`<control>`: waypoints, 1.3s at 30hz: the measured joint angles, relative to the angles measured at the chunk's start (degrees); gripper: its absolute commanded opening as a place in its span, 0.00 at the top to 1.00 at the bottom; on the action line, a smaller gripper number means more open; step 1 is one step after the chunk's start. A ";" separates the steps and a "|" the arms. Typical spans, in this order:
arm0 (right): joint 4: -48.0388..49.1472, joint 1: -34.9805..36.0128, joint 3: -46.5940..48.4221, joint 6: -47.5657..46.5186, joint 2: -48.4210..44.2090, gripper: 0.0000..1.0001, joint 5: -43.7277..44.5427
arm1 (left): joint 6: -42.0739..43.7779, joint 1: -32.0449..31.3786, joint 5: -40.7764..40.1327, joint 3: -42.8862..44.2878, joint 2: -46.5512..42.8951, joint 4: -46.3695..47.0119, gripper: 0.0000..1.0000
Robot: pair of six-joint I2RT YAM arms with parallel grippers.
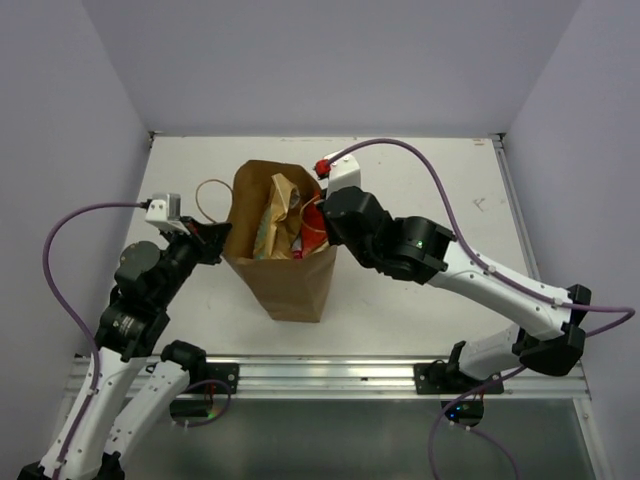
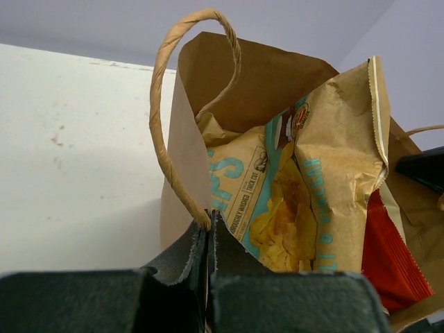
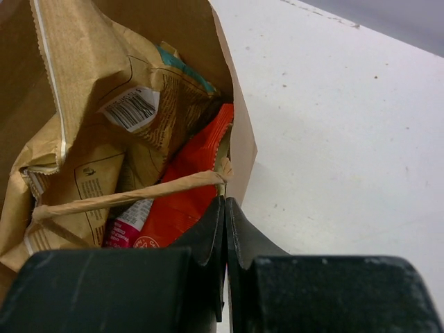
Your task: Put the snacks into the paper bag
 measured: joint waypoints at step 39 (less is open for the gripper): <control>3.28 -12.66 -3.34 -4.98 -16.22 0.01 -6.49 | 9.53 -35.54 -27.39 16.39 19.93 21.51 0.21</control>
